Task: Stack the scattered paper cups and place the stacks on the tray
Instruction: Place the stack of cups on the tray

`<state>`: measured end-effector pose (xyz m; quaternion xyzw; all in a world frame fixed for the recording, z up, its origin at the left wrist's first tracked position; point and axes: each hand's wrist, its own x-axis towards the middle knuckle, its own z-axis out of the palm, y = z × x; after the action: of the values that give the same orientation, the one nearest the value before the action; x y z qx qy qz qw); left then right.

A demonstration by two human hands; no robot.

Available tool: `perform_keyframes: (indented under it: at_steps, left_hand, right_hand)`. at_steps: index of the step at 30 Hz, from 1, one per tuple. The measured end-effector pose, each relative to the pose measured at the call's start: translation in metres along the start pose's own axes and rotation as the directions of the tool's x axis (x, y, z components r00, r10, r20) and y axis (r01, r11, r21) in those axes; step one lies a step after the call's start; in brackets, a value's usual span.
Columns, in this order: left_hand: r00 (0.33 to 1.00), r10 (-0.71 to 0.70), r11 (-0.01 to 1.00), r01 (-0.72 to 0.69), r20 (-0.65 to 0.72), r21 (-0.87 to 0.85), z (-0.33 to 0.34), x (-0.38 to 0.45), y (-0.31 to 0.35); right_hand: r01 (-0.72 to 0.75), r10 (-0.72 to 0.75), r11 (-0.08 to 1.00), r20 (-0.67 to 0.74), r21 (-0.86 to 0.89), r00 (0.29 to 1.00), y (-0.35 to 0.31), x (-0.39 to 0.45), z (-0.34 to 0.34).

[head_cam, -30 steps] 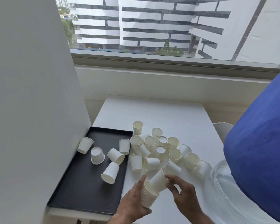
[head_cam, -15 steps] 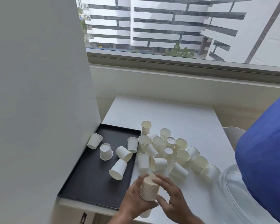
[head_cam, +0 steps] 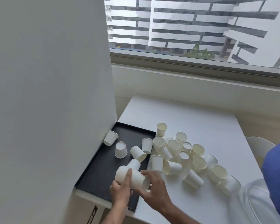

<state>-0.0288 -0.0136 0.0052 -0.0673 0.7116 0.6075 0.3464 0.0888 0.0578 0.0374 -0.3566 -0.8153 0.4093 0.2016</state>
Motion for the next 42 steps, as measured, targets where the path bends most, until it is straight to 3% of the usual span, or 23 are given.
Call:
perform_keyframes:
  at_steps: [8, 18, 28, 42]
  left_hand:
    - [0.981, 0.014, 0.997, -0.028, -0.194, -0.069, -0.043, 0.048, 0.02]
    - [0.976, -0.142, 0.974, 0.108, -0.165, -0.201, -0.084, 0.087, 0.029]
    - [0.952, -0.278, 0.89, 0.205, -0.13, -0.408, -0.093, 0.089, 0.039]
    - [0.965, -0.248, 0.852, 0.175, -0.087, -0.494, -0.091, 0.09, 0.033]
  right_hand:
    - [0.151, -0.122, 0.979, 0.2, -0.135, 0.972, -0.051, 0.067, 0.05]
    - [0.276, -0.163, 0.934, 0.418, -0.225, 0.894, -0.088, 0.109, 0.103]
    - [0.328, -0.177, 0.907, 0.467, -0.265, 0.867, -0.103, 0.12, 0.13]
    - [0.309, -0.157, 0.916, 0.48, -0.257, 0.863, -0.098, 0.111, 0.135]
